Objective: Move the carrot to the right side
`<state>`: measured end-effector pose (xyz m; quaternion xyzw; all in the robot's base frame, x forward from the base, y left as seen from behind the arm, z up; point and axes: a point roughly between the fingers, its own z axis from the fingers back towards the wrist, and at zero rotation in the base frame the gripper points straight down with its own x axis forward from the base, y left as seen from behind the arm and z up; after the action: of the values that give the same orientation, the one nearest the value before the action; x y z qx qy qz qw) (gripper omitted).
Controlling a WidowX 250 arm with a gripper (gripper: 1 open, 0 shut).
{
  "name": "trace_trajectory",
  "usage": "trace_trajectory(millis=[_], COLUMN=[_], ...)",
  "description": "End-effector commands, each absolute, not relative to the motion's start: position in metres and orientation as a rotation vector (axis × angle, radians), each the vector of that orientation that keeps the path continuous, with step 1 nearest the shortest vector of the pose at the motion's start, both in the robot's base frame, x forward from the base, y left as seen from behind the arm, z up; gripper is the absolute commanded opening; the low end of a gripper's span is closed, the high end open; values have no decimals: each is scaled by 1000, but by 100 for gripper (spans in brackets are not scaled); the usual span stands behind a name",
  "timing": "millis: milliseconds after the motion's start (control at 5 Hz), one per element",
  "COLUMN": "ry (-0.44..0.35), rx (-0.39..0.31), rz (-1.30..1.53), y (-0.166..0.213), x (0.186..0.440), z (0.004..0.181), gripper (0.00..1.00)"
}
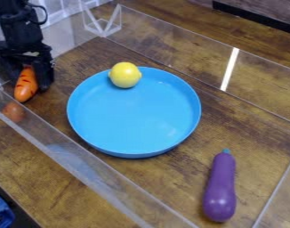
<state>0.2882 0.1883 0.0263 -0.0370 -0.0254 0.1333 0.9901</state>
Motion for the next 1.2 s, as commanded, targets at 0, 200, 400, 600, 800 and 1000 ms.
trace_trajectory(millis=[0,200,400,600,800,1000], ry=[-107,-110,-113,-116,-118,-120], rx=[-47,-48,-49,-44,-40,-34], rz=[258,255,250,243,234,220], y=[193,191,190,190,188,186], x=[300,300,300,303,306,310], z=[41,42,43,40,39,41], gripper=[100,100,100,0,0,0])
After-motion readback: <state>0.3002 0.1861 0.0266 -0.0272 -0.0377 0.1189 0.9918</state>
